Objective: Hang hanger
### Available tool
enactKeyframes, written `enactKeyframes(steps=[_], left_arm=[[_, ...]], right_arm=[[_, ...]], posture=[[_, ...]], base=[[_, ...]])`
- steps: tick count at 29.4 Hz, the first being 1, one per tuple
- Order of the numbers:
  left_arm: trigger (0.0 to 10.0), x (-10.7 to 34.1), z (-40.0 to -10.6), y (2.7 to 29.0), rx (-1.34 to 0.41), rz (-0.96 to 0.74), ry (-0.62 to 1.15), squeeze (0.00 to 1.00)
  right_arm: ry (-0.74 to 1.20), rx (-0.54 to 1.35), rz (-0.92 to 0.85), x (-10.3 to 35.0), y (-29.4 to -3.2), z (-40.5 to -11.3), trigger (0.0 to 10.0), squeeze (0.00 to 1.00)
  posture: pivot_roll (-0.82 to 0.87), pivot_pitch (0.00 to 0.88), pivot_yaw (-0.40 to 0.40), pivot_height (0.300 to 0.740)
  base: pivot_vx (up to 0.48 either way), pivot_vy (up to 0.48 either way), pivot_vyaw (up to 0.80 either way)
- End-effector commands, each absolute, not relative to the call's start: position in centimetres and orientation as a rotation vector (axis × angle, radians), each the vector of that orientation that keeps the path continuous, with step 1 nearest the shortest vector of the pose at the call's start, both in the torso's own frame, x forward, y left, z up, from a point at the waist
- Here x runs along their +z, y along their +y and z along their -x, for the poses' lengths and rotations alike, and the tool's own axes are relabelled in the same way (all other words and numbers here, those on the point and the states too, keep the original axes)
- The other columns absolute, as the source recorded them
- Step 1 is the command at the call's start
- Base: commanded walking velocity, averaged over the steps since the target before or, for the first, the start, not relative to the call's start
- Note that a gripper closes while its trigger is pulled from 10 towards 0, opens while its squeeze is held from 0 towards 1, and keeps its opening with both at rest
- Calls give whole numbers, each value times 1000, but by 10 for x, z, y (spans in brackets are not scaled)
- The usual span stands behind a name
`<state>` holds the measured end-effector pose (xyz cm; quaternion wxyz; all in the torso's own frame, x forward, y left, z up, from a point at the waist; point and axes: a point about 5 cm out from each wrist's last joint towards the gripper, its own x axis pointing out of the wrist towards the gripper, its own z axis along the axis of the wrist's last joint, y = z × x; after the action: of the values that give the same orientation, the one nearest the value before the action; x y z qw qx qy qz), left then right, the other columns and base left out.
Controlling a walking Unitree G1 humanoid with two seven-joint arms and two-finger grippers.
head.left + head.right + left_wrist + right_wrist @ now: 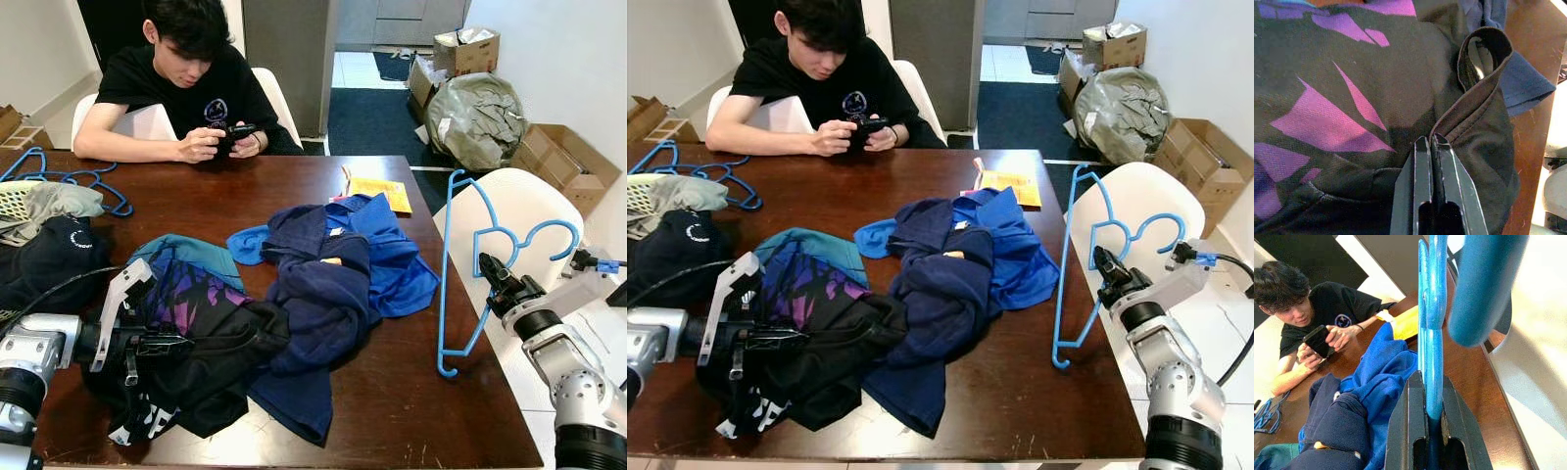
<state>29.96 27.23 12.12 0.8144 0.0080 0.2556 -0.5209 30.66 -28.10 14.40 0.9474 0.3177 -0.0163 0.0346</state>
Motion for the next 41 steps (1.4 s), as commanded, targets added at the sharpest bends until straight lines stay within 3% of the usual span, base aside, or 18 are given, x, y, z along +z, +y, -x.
enactKeyframes(steps=[1,5,11,12,13,16,19,35,41], left_arm=[[0,130,-299,278,-1130,-59,544,0],[0,135,-298,276,-1164,-85,539,0],[0,167,-303,275,-1225,-252,477,0],[0,191,-308,274,-1218,-374,420,0],[0,191,-308,274,-1218,-374,420,0],[0,271,-319,266,-1127,-712,201,0],[0,319,-311,242,-1179,-841,27,0],[0,391,-283,200,-1318,-713,-381,0],[0,372,-269,184,-1431,-714,-309,0]], right_arm=[[-37,70,-666,143,-279,-307,10000,0],[-39,69,-671,143,-278,-308,10000,0],[-48,66,-686,142,-276,-309,10000,0],[-52,65,-693,142,-276,-310,10000,0],[-52,65,-693,142,-276,-310,10000,0],[-65,63,-712,140,-273,-313,10000,0],[-74,64,-730,139,-270,-315,10000,0],[-96,64,-776,135,-264,-320,10000,0],[-100,62,-779,135,-265,-321,10000,0]], posture=[[-123,104,-8,740],[-119,100,-4,740],[-106,90,6,740],[-92,82,12,740],[-92,82,12,740],[-66,71,23,740],[-51,57,34,740],[-15,22,56,740],[-12,23,54,740]], base=[[0,0,0],[0,0,0],[0,0,0],[0,0,0],[0,0,0],[0,0,0],[0,0,0],[0,0,0],[0,0,0]])
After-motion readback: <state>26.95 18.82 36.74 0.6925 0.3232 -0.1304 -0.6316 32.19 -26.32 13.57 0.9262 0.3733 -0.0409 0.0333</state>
